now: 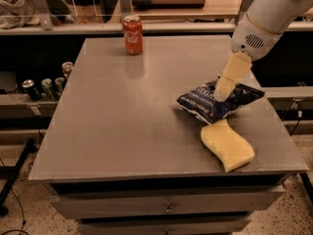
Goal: Move blue chip bag near sponge
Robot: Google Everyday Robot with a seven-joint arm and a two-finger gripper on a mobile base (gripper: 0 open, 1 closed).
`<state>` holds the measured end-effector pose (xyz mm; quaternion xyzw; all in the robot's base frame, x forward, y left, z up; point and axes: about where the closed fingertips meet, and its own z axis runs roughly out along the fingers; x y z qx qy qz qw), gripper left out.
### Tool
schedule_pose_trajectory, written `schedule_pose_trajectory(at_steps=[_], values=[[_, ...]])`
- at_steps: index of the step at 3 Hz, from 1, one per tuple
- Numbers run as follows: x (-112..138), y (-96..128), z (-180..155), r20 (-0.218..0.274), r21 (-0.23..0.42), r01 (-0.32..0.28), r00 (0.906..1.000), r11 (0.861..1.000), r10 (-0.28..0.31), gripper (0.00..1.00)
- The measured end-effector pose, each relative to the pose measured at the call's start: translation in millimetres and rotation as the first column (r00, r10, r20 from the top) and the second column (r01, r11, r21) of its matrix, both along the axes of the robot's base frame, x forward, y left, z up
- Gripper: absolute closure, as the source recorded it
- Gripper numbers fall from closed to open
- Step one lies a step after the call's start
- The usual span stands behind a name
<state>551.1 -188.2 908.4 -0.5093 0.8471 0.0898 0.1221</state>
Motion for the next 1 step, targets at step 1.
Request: schedule_pose_trajectory(at_steps=[1], values=[[0.1,-6.4,8.0,0.039,0.011,-0.025,0.999,1.0,0.024,0.0]])
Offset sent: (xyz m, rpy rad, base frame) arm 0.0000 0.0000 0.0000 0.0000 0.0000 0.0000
